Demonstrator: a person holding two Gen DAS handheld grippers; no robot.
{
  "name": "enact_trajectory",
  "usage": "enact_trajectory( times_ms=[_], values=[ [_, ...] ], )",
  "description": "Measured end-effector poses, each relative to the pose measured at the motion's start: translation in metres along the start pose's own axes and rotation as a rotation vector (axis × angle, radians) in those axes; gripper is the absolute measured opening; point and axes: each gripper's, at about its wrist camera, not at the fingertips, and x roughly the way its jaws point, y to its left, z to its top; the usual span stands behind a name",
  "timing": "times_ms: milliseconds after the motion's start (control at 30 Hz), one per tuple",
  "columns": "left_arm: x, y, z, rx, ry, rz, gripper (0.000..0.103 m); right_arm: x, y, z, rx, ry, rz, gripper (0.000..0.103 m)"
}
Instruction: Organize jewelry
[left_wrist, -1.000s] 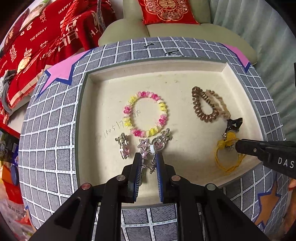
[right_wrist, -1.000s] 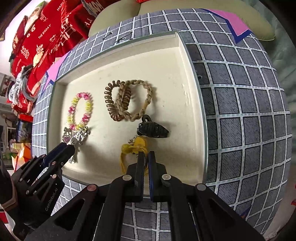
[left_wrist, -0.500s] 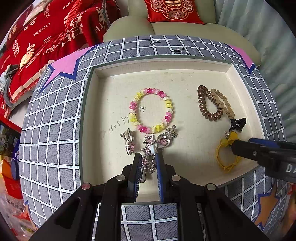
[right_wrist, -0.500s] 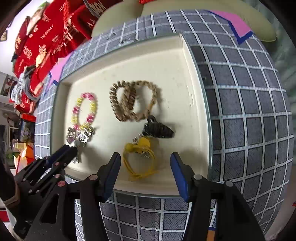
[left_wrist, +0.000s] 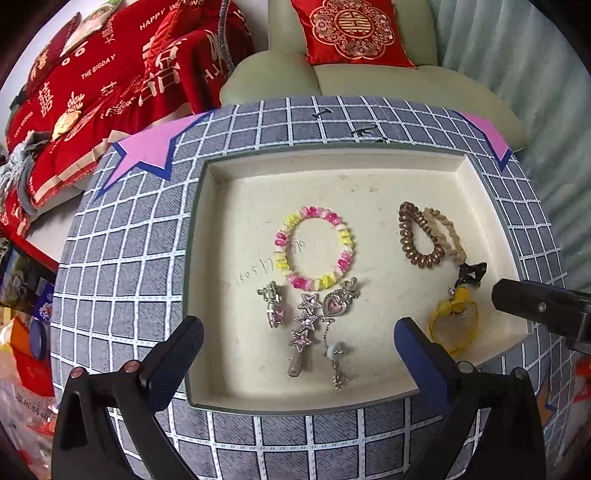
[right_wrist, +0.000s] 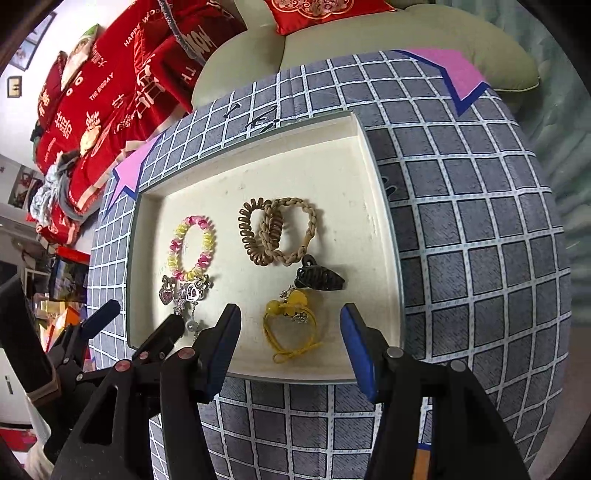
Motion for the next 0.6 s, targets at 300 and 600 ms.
enact_trajectory(
  times_ms=[300, 600],
  values=[
    [-0.022, 0.003, -0.010, 0.017, 0.004, -0.002, 0.103, -0.010, 0.000, -0.012, 0.011, 0.027, 0.008, 0.074],
    [-0.044, 0.009, -0.041, 0.006, 0.031, -0.016, 0.103, -0.021, 0.005, -0.040, 0.018, 0.044, 0.005, 0.080]
  ],
)
